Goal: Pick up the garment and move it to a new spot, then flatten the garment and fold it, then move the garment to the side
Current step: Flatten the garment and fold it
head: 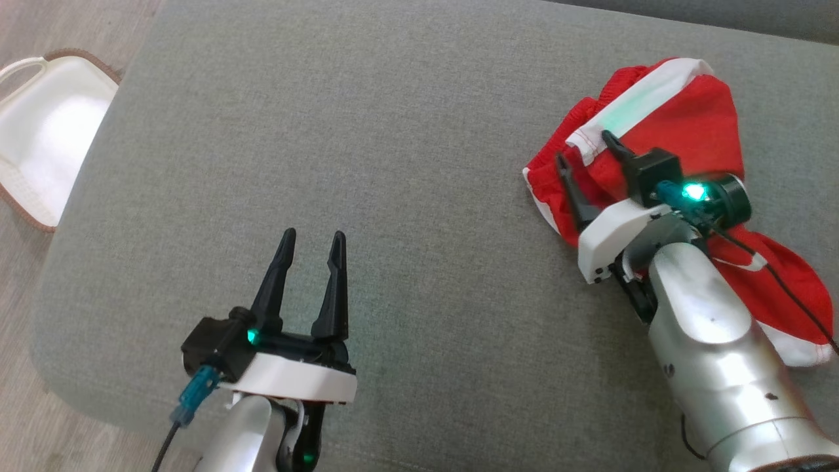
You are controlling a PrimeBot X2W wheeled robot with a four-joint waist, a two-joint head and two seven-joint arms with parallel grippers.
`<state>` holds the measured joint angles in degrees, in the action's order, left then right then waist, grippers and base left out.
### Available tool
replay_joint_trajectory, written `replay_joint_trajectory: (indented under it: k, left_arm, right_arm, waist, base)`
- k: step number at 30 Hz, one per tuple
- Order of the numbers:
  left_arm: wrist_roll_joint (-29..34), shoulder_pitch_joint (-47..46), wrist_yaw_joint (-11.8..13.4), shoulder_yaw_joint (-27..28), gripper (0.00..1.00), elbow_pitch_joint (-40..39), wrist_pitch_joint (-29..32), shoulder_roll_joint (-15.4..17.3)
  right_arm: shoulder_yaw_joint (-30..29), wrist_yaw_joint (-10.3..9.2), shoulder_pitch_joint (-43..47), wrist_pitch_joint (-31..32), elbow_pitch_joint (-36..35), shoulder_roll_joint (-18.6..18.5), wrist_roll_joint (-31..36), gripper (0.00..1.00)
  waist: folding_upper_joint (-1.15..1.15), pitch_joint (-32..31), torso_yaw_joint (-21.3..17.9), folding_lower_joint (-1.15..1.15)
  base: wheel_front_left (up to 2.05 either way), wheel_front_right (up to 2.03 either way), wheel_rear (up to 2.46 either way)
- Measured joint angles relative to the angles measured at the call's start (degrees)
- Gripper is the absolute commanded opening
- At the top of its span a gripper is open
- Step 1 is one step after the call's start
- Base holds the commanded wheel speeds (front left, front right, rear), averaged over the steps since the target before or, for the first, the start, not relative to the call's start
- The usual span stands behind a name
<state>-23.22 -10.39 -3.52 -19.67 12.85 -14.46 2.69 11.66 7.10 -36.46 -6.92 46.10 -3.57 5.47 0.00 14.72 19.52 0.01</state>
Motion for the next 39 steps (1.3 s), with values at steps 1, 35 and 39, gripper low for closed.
replay_joint_trajectory:
  k: [1, 35, 39]
  left_arm:
    - [-0.07, -0.02, 0.01, -0.08, 1.00, 0.03, 0.00, 0.00]
    - [2.08, 0.39, -0.10, 5.32, 1.00, -0.21, 0.00, -0.01]
    - [2.49, 0.79, -0.58, 7.42, 1.00, -0.74, 0.00, -0.02]
  right_arm:
    - [-0.38, 0.00, -0.32, -0.67, 0.86, -0.04, -0.33, 0.00]
    - [-26.37, 0.00, -4.79, -7.31, 1.15, 0.09, 8.09, 1.00]
    - [-17.11, 0.00, 5.68, -7.45, -9.51, 0.07, -2.98, 1.00]
  waist:
    - [0.00, -0.01, 0.11, 0.00]
    - [0.00, -4.56, -11.48, -0.01]
    - [0.00, -5.86, -14.44, -0.01]
  base:
    - [0.00, 0.00, 0.00]
    - [0.00, 0.00, 0.00]
    - [0.00, 0.00, 0.00]
